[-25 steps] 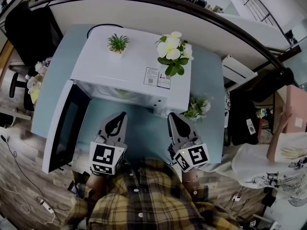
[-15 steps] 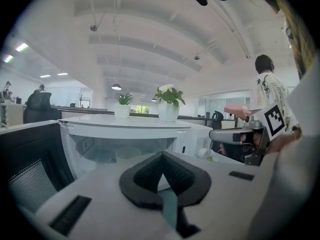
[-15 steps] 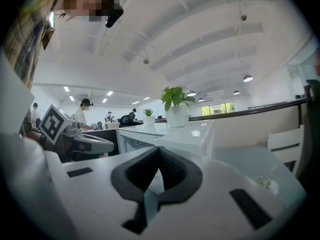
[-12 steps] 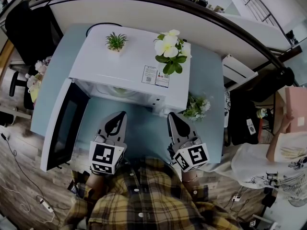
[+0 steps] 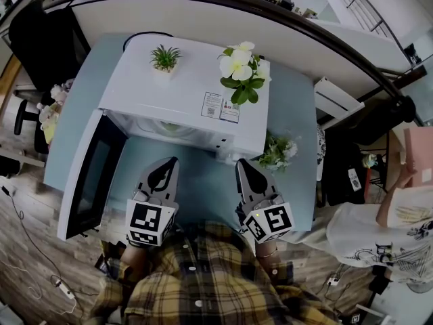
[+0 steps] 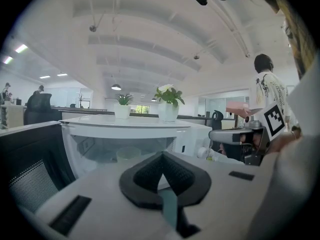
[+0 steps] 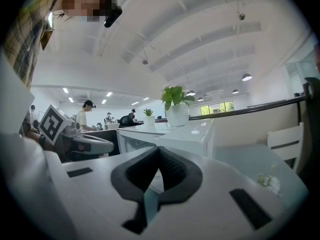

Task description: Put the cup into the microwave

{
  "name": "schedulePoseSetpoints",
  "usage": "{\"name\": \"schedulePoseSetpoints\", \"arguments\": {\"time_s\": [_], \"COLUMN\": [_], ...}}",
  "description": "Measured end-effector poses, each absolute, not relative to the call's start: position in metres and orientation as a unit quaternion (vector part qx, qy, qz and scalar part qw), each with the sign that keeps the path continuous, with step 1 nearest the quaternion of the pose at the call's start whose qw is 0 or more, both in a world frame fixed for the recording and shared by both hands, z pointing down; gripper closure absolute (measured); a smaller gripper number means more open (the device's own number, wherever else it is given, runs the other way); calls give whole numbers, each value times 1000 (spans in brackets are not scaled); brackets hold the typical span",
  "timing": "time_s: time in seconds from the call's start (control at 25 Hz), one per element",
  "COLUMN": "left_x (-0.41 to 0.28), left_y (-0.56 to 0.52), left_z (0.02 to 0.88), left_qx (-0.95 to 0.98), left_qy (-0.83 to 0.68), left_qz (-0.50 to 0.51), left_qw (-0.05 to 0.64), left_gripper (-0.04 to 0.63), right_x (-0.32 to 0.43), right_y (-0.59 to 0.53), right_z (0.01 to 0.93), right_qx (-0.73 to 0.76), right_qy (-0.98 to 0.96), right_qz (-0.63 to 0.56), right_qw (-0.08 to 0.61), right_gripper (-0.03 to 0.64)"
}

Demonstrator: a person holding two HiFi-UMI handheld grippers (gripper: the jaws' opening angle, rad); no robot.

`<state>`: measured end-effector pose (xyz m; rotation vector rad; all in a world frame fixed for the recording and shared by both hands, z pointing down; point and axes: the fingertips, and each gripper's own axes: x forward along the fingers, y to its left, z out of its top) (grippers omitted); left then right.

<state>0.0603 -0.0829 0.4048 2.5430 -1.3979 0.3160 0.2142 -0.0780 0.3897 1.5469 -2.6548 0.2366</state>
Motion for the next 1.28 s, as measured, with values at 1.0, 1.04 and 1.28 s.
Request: {"name": "schedulePoseSetpoints", "arguments": {"time_s": [1.0, 1.04, 1.28], "left_x": [59, 60, 61], "left_y": [-84, -84, -84], "left_z": [407, 407, 409], "left_qx": [863, 863, 866], "left_qy": [-480, -480, -474], "left_qz": [113, 113, 113], "left_qw": [110, 110, 109], "left_gripper": [606, 606, 606], "right_x": [215, 215, 217], "right_y": [-79, -79, -80], "right_z": [389, 390, 392], "right_qx": [502, 502, 503], "right_qy": [-861, -861, -860], "right_qz": [82, 82, 84], "right_qw": [20, 20, 21], "right_gripper": [614, 614, 614]}}
